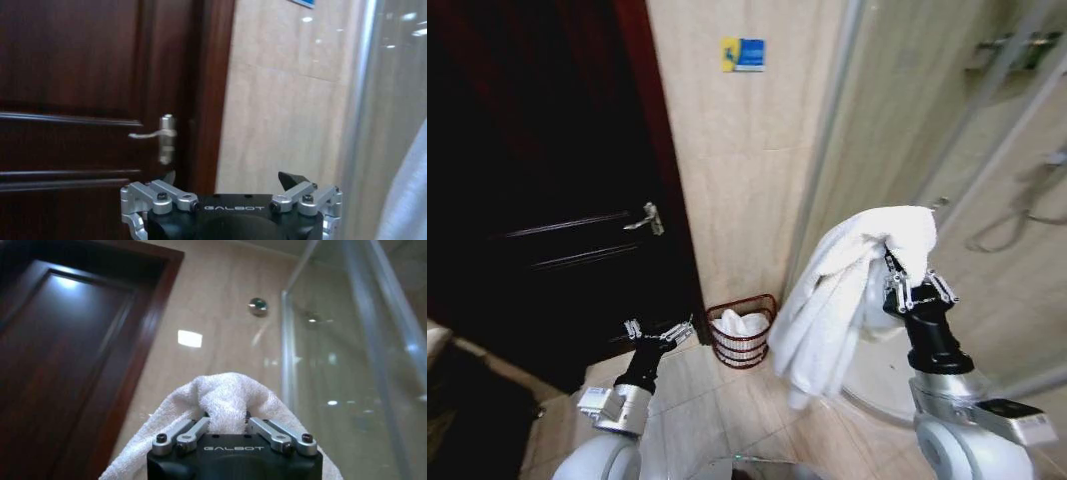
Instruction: Discard the used towel into the hamper.
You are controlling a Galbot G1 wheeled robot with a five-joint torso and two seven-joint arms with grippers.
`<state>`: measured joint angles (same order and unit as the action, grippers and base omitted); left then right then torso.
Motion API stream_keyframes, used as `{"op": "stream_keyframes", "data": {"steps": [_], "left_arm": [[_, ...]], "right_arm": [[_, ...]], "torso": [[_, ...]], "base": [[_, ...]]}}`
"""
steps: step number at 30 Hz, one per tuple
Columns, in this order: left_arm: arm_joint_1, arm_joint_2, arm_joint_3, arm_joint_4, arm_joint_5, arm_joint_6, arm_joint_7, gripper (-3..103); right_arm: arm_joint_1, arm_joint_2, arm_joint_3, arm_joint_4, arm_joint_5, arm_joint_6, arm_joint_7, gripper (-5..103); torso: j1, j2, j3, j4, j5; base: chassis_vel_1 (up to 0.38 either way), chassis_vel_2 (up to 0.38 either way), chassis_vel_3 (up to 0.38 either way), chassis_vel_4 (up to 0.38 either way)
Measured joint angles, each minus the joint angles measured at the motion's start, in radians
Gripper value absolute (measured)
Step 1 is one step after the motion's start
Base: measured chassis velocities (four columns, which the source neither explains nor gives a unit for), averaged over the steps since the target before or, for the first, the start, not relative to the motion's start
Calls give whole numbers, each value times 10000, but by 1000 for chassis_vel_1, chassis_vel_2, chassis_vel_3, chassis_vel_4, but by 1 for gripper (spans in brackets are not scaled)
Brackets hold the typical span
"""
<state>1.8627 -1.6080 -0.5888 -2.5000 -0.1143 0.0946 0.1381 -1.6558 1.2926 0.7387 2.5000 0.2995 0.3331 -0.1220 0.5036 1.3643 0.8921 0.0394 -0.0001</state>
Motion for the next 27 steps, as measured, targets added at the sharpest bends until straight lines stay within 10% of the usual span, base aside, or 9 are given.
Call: {"op": "stream_keyframes", "data": {"steps": [27], "left_arm": [[0, -2, 1, 0, 0, 0, 0, 100]], "right_arm": [[16, -24, 0, -1, -26, 185, -387, 14]], "torso": [[1, 0, 1, -1, 3]], "base": [[36, 34, 23, 19]]}}
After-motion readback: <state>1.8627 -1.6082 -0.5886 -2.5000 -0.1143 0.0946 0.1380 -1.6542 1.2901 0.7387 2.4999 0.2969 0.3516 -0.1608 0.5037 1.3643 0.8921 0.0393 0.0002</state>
